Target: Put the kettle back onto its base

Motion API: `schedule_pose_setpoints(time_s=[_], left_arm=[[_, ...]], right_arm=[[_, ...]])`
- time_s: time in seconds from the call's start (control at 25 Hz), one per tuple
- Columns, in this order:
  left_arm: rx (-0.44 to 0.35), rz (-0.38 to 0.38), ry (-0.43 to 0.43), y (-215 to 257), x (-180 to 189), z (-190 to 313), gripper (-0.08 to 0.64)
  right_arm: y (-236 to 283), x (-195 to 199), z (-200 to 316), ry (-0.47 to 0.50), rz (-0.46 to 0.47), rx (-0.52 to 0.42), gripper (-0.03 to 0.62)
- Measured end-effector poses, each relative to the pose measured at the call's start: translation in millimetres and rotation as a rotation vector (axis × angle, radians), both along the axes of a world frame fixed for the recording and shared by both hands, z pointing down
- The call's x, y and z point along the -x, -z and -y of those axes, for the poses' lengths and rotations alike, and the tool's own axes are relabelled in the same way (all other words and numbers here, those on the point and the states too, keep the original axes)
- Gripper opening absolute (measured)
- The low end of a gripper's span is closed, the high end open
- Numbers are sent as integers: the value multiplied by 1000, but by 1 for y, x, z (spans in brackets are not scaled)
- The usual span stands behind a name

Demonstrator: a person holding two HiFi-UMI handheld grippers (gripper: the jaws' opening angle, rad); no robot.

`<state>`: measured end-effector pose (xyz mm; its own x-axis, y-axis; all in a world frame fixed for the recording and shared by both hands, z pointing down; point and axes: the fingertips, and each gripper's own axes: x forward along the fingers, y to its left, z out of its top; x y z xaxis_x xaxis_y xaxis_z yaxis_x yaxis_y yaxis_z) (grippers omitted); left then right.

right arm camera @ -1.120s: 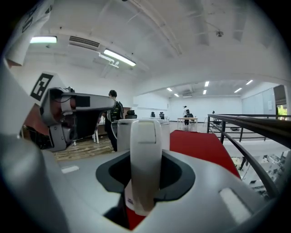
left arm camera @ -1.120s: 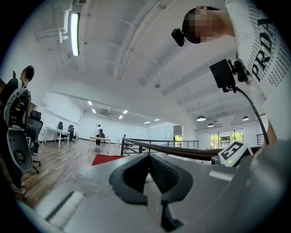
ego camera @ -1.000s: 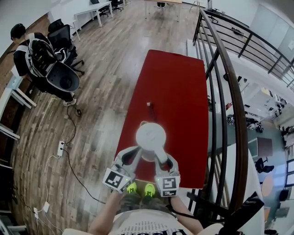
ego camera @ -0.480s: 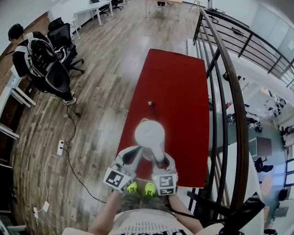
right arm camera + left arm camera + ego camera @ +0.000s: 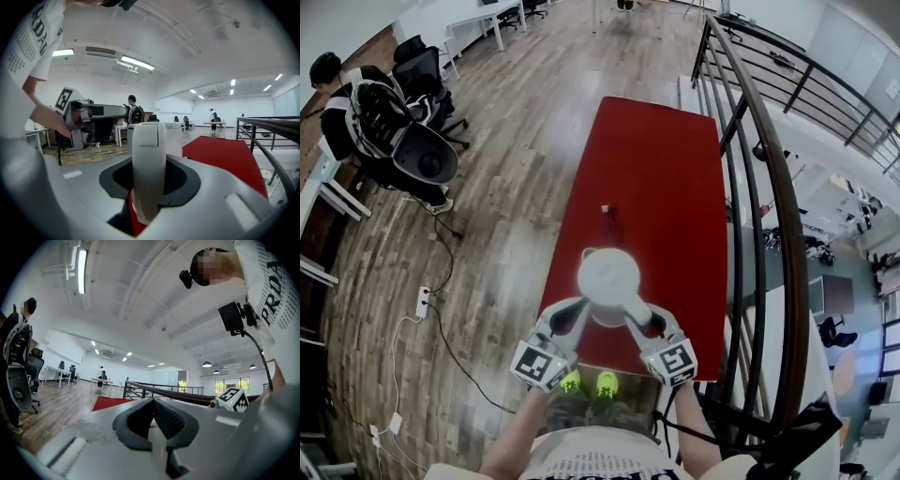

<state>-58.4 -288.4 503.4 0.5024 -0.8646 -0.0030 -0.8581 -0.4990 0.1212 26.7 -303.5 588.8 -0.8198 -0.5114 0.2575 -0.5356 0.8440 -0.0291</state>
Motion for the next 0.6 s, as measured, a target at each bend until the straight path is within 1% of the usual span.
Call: schedule_pose_setpoints(time_s=[0.12, 0.2, 0.28, 0.36, 0.48, 0.6], left_arm=[[-6, 6, -5, 2, 0, 0, -8], [-6, 8, -8, 2, 1, -2, -8], [-2, 8, -8, 1, 2, -3, -8], [-1, 9, -9, -1, 3, -3, -8], [0, 11, -8, -2, 3, -1, -8], [0, 13, -12, -3, 2, -4, -8]], right_arm=[[-3, -11, 10, 101, 5, 23, 120], [-2, -15, 16, 115, 26, 51, 120], [-2, -17, 19, 100, 51, 71, 120], [-2, -17, 18, 84, 62, 71, 120], [-2, -13, 13, 58, 52, 54, 120], [-2, -8, 6, -9, 42, 55, 120]])
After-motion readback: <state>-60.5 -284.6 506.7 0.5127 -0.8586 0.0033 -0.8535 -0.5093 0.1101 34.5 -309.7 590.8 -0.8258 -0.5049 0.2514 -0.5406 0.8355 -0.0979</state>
